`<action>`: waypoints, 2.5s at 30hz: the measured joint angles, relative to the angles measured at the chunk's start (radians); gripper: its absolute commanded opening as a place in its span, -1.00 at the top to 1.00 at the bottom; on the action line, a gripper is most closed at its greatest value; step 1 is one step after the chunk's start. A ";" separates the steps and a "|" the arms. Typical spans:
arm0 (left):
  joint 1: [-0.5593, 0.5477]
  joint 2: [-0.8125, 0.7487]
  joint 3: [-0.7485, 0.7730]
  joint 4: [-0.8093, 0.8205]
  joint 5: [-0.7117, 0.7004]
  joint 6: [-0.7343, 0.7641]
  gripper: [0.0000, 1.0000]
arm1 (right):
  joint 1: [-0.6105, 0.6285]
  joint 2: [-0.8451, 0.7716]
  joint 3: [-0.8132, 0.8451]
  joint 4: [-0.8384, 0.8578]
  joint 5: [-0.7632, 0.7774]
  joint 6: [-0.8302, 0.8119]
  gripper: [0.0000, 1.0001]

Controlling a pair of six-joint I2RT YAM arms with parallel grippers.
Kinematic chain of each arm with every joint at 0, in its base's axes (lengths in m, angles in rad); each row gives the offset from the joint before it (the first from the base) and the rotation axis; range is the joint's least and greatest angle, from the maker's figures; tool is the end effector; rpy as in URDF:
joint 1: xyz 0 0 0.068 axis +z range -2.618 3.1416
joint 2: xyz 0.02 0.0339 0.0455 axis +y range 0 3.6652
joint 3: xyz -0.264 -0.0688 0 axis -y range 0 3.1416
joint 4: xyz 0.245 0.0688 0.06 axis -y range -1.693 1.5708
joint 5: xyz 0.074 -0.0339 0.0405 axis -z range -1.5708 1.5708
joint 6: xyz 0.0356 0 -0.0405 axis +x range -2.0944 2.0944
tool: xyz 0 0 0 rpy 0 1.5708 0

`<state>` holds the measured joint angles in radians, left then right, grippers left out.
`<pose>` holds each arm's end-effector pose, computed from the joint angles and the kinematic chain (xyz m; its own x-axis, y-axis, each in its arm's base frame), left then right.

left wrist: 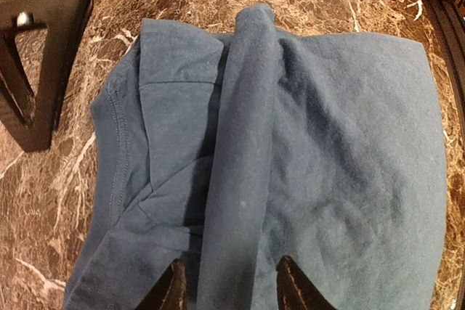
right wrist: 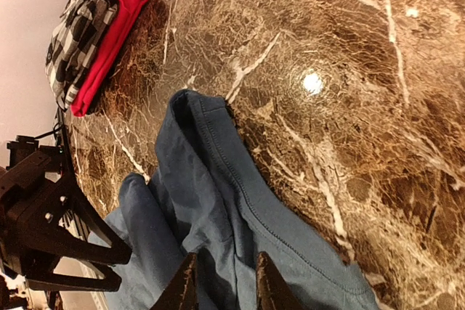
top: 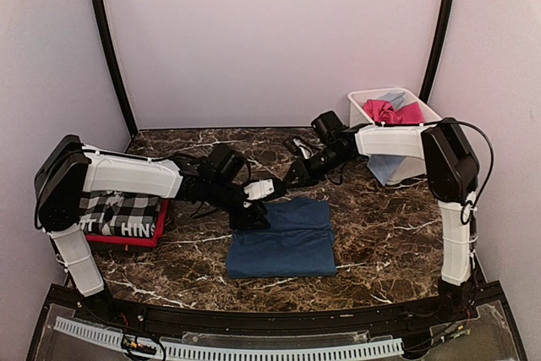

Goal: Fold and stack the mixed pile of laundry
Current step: Adjust the square-folded T-shirt at the center of the board.

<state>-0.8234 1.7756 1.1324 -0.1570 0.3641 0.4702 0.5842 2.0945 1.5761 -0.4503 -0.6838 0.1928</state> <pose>0.2493 -0.2877 0.1961 -0.0479 0.6745 -0.7367 0.9823 0.1656 0.0878 0.3647 0.2681 0.1891 -0.8138 -0.3600 -0.4561 -0.5808 0.5280 0.6195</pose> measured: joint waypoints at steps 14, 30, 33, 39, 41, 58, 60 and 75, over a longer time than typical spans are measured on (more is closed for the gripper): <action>-0.026 0.113 0.058 0.006 -0.005 0.094 0.36 | 0.031 0.181 0.121 -0.014 -0.065 -0.010 0.63; -0.031 0.113 0.111 0.015 -0.131 0.116 1.00 | 0.036 0.236 0.122 -0.018 -0.077 -0.032 0.65; -0.027 0.113 0.129 0.018 -0.149 0.122 1.00 | 0.036 0.237 0.122 -0.017 -0.081 -0.034 0.65; -0.004 0.113 0.176 0.022 -0.161 0.142 1.00 | 0.036 0.238 0.122 -0.017 -0.086 -0.035 0.66; 0.009 0.113 0.183 0.029 -0.165 0.150 1.00 | 0.036 0.238 0.122 -0.017 -0.087 -0.036 0.66; 0.029 0.177 0.140 0.158 -0.193 0.211 1.00 | 0.004 0.234 0.283 -0.115 -0.040 -0.064 0.47; 0.029 0.177 0.140 0.159 -0.193 0.215 1.00 | -0.014 0.227 0.284 -0.127 -0.034 -0.068 0.39; 0.045 0.172 0.176 0.195 -0.193 0.226 0.72 | -0.163 -0.126 0.077 -0.097 0.015 -0.066 0.07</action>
<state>-0.7784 1.9480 1.3083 0.0380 0.1711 0.6960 0.4213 1.9682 1.6535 -0.5476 -0.6689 0.1265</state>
